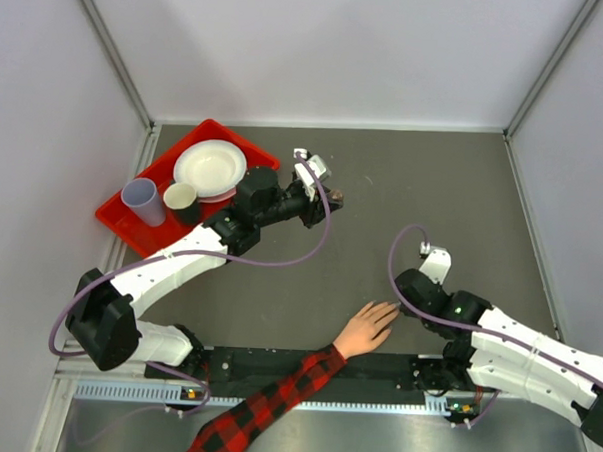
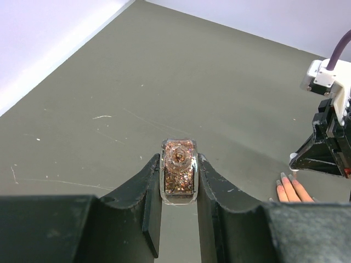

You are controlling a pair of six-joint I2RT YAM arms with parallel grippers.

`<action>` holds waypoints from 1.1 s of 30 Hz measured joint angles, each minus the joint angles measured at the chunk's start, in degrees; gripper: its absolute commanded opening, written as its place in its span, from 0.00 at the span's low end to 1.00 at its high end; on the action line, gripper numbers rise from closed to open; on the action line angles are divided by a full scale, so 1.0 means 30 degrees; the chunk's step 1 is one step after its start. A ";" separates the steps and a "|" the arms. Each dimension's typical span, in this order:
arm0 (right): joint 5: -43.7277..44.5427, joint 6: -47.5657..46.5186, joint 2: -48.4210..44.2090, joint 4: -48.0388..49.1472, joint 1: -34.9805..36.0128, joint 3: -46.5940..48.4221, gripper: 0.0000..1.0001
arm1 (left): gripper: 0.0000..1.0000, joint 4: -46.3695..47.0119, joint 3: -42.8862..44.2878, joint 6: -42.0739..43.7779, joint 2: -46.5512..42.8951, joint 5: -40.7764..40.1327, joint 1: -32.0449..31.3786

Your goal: Paint the nails

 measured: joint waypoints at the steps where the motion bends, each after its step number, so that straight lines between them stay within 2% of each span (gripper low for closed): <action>1: -0.0146 -0.0036 0.0051 0.0044 -0.0007 0.0000 0.00 | 0.00 0.0000 0.0000 0.0000 0.0000 0.0000 0.0000; 18: -0.0940 -0.0517 0.0976 0.1107 -0.0007 0.0000 0.00 | 0.00 0.0000 0.0000 -0.0007 0.0000 0.0000 0.0015; 33: -0.0758 -0.0160 0.1464 0.0823 -0.0015 0.0000 0.00 | 0.00 0.0000 0.0000 -0.0073 0.0000 0.0007 0.0051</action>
